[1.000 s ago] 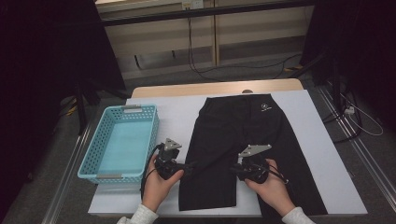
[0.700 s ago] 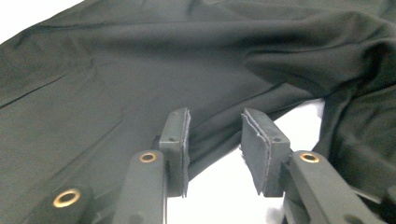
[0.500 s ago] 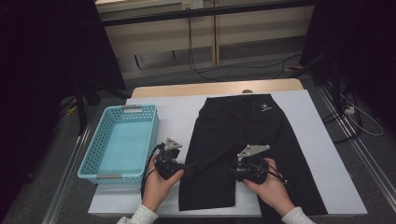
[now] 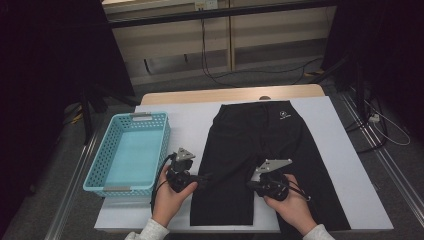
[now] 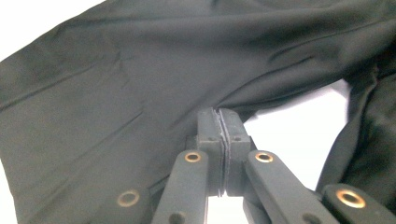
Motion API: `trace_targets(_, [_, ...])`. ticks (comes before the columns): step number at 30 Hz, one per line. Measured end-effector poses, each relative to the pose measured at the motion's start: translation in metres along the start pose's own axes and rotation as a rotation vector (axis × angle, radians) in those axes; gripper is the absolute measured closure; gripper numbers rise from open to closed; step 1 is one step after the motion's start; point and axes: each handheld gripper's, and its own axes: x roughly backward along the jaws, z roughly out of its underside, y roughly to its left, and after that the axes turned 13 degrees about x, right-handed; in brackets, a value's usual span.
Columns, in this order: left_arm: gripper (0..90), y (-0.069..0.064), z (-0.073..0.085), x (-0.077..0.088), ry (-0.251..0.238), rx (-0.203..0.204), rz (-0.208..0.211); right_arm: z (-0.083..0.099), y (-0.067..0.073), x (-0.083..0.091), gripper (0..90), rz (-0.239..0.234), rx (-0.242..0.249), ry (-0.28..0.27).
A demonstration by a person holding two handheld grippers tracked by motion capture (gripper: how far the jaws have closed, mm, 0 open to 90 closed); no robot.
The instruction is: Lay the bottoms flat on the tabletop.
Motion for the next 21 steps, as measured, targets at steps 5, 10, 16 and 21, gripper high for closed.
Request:
trace_targets(5, [12.7,-0.002,0.001,-0.001,0.006,-0.005,0.006,0.002,0.014,0.005,89.9,-0.008,0.033,0.010])
trace_targets(10, [12.5,-0.004,0.002,-0.002,0.016,-0.012,0.002,0.006,0.013,0.007,89.8,-0.025,0.030,0.011])
trace_targets(16, [12.4,-0.003,0.003,-0.004,0.034,-0.001,-0.009,0.006,0.011,0.014,80.7,-0.004,0.053,-0.005])
trace_targets(21, [12.4,-0.001,0.004,-0.004,0.025,0.009,-0.004,0.005,0.005,0.018,65.4,0.035,0.041,-0.022])
